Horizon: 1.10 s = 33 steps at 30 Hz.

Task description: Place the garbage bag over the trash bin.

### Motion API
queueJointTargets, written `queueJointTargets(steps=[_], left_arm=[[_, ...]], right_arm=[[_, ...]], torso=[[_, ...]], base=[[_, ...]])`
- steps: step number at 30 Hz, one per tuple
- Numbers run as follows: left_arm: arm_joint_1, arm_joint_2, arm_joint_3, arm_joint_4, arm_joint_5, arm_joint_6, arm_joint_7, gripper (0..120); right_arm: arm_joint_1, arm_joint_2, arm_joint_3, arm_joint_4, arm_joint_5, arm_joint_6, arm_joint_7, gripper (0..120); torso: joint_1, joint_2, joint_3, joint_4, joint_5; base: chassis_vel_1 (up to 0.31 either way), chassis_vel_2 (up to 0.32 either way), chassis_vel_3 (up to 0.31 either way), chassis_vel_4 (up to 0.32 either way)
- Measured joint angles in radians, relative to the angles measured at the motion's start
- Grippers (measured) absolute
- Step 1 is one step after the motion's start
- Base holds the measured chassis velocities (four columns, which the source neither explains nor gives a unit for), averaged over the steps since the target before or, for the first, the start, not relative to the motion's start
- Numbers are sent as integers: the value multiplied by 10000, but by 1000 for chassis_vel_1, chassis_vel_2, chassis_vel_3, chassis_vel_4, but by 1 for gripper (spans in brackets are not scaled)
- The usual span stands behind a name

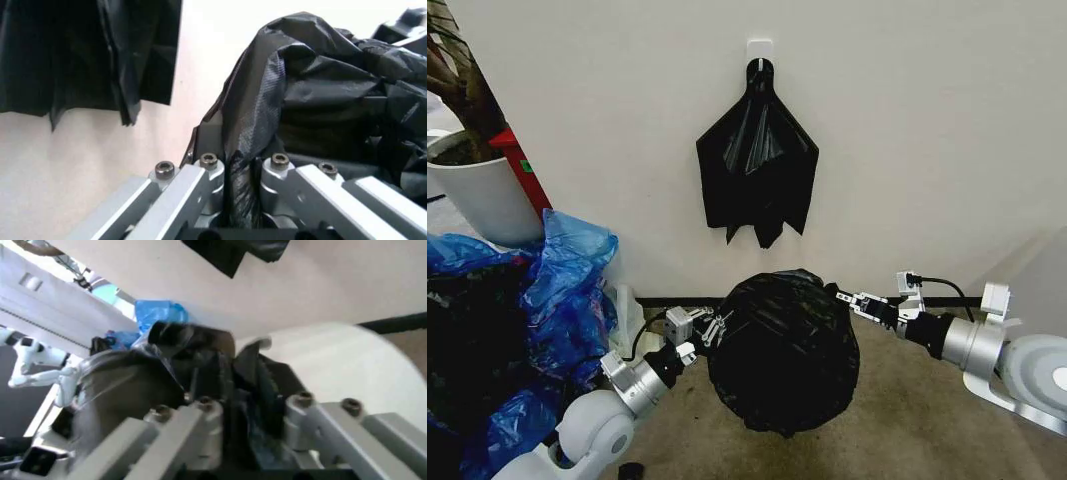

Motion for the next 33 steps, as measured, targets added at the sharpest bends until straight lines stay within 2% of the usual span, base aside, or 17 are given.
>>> queueJointTargets(steps=[3, 18, 21, 26, 33], left_arm=[[182, -2, -135, -57, 23, -58, 344, 4], [610, -54, -386, -533, -199, -157, 1058, 4], [778, -98, -524, -630, -228, -164, 1197, 4], [882, -100, -536, -840, -430, -136, 1318, 4], [844, -65, -380, -1041, -633, -17, 1333, 4]], right_arm=[[40, -17, -48, -201, -407, 52, -223, 0], [1401, 157, -1480, -1702, -2754, 399, -1004, 0], [1610, 153, -1827, -2068, -3481, 629, -1598, 0], [1799, 186, -2277, -2930, -5449, 1397, -3452, 0], [1617, 343, -2340, -3557, -6395, 1825, -4208, 0]], torso=[[0, 0, 0, -1, -1], [0, 0, 0, 0, 1], [0, 0, 0, 0, -3], [0, 0, 0, 1, 1], [0, 0, 0, -3, 0]], base=[[0, 0, 0, 0], [0, 0, 0, 0], [0, 0, 0, 0], [0, 0, 0, 0], [0, 0, 0, 0]])
